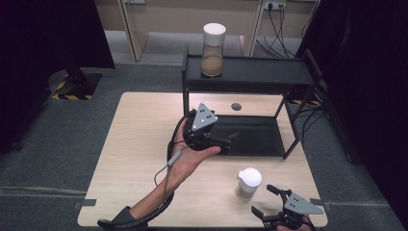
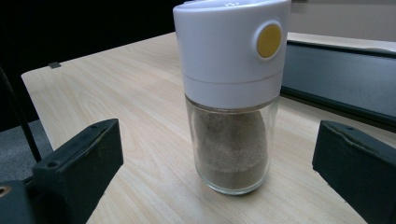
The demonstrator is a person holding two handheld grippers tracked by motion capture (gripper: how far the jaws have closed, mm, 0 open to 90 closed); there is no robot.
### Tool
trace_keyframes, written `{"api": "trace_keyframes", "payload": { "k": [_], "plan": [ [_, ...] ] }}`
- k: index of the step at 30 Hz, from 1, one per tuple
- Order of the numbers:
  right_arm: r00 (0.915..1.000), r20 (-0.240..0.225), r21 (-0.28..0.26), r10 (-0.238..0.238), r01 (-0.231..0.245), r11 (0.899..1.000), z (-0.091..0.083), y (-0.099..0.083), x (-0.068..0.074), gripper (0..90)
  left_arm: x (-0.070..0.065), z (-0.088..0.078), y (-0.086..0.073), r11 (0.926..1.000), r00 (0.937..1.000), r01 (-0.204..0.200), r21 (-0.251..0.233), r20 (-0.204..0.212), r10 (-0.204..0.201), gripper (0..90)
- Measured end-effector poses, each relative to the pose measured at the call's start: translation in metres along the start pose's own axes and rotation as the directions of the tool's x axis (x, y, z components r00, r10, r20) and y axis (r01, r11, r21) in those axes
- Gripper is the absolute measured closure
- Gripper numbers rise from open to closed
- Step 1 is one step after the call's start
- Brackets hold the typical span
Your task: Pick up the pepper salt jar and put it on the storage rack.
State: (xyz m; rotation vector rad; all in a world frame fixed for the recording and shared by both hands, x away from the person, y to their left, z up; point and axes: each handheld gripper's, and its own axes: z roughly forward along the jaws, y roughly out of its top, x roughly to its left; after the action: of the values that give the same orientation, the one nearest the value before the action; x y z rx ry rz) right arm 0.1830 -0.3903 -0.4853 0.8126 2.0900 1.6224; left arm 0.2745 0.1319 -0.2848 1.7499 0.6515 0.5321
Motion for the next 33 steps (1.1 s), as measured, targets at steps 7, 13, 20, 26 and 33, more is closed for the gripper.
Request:
{"api": "trace_keyframes", "payload": {
  "k": [7,13,20,26,33],
  "plan": [
    [1.0000,-0.002,0.002,0.002,-0.002,1.000,0.000,0.000,0.000,2.2,-0.007,0.001,-0.019,0.9999,0.9994,-0.009,0.012,0.034,0.009,4.8],
    [0.9999,-0.008,0.002,0.006,-0.006,1.000,0.000,0.000,-0.001,2.2,-0.009,0.005,-0.041,0.9996,0.9975,0.000,0.027,0.071,-0.002,4.8],
    [0.9999,-0.017,-0.002,0.003,-0.003,1.000,0.001,0.000,-0.001,2.4,-0.011,0.004,-0.066,0.9987,0.9946,0.025,0.044,0.099,-0.030,4.7],
    [0.9998,-0.020,0.003,-0.001,0.001,1.000,0.001,0.000,0.000,2.7,-0.018,0.006,-0.084,0.9982,0.9931,0.019,0.058,0.115,-0.026,4.7],
    [0.9997,-0.023,0.003,-0.001,0.001,1.000,0.001,0.001,0.000,2.7,-0.024,0.009,-0.101,0.9983,0.9912,0.012,0.058,0.131,-0.019,4.7]
  ]
}}
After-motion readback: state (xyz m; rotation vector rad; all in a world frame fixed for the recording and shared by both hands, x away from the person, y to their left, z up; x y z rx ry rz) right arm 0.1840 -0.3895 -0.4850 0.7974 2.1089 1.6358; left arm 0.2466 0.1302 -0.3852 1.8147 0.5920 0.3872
